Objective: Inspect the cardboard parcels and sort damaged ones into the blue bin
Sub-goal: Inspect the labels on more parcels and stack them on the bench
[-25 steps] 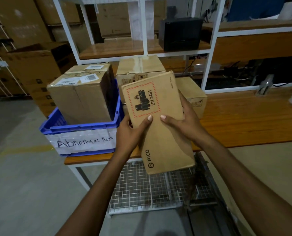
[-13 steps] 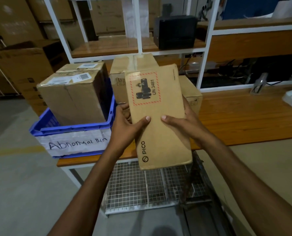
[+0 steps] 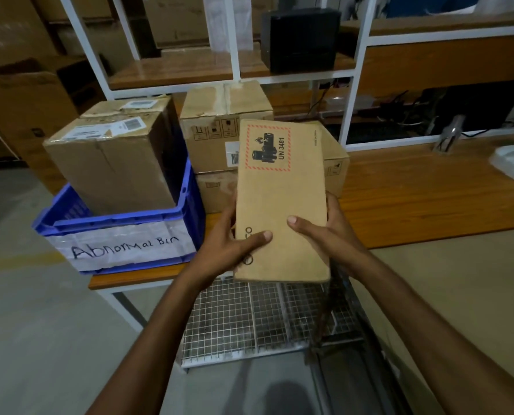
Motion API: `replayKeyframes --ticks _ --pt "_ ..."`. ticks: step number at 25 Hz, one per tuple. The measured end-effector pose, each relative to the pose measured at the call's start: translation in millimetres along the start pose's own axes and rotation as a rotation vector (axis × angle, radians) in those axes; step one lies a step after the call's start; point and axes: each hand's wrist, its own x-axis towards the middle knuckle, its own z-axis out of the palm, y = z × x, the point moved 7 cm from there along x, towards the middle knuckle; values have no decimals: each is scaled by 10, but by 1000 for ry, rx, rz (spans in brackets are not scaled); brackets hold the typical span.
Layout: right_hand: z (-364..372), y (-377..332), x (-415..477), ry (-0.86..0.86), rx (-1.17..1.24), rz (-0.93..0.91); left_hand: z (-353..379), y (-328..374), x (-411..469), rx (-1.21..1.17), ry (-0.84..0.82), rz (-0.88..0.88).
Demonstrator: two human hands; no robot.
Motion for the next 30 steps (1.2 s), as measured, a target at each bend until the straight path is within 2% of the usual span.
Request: replayKeyframes --ticks 2,5,8,10,19,22,24,27,30 --pt "-48 -81 -77 -2 29 2 -33 122 -48 -35 38 31" --pt "-38 -335 -167 -99 25 -23 -24 247 -136 -41 21 29" --pt "-60 -492 -154 -66 44 -31 -76 400 -193 -49 80 83" --pt "-40 -546 -176 -102 76 -17 -109 494 -244 -81 106 88" --pt "22 -672 -321 -188 104 -94 -227 709 -427 -17 108 147" --pt "-17 -793 -365 -88 41 -172 -298 765 -449 -45 188 169" --pt "-41 -821 -376 -30 78 -181 -314 708 -439 -63 185 138" --pt "-53 -802 -339 -23 90 -190 -275 541 -409 -125 222 69" --pt "51 -795 -302 -41 62 -182 -241 483 -324 -181 290 76"
